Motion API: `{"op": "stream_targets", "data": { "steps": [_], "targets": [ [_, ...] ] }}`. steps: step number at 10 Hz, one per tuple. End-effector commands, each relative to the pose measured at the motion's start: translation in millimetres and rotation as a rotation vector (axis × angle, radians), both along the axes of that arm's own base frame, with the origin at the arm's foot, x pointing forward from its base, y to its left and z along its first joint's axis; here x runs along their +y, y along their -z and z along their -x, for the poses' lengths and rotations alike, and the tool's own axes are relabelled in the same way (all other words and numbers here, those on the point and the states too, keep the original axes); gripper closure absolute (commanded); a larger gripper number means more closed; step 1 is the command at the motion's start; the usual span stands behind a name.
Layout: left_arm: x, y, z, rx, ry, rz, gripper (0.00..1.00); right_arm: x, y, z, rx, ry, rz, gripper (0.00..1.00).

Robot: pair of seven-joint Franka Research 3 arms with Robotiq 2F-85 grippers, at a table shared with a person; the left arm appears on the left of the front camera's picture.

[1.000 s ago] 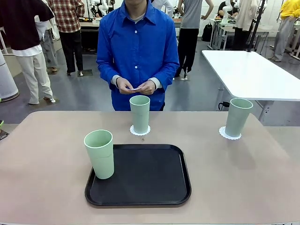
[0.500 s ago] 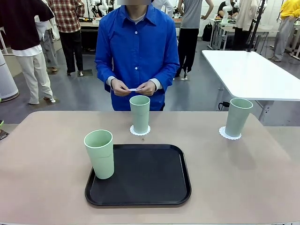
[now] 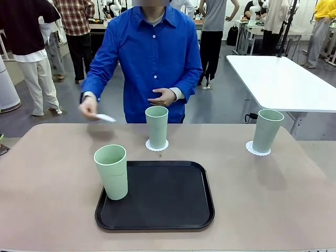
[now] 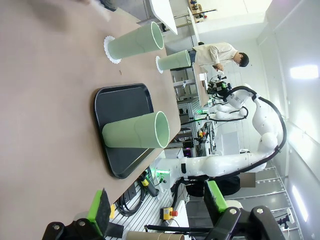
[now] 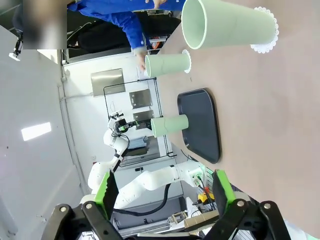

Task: Place coasters on the table and set cups on them.
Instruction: Take one Reusable plastic cup from the Flat Tray and place it on a coaster set by the human.

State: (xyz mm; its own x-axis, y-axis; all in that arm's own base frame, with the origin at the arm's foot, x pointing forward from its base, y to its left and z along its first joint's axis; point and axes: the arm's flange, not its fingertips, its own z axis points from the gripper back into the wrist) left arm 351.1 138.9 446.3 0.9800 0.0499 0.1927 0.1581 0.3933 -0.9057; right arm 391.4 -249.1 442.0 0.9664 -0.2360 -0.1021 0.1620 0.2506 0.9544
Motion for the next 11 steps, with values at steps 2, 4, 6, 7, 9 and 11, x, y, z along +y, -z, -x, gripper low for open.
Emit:
{"op": "stream_targets", "data": {
  "steps": [2,4,6,7,9,11],
  "targets": [
    [-0.3,-0.9,1.7,-0.010,0.001,0.012,0.00,1.9,-1.3,3.0,-0.004,0.001,-0.004,0.00],
    [-0.3,-0.9,1.7,-0.010,0.001,0.012,0.00,1.9,-1.3,3.0,-0.004,0.001,-0.004,0.00],
    [-0.3,-0.9,1.7,-0.010,0.001,0.012,0.00,1.9,-1.3,3.0,-0.004,0.001,-0.004,0.00],
    [-0.3,-0.9,1.7,-0.010,0.001,0.012,0.00,1.9,-1.3,3.0,-0.004,0.001,-0.004,0.00],
    [-0.3,-0.9,1.7,-0.010,0.001,0.012,0.00,1.9,-1.3,3.0,-0.004,0.001,-0.004,0.00],
    [-0.3,-0.9,1.7,-0.010,0.001,0.012,0.00,1.9,-1.3,3.0,-0.004,0.001,-0.004,0.00]
  ]
}}
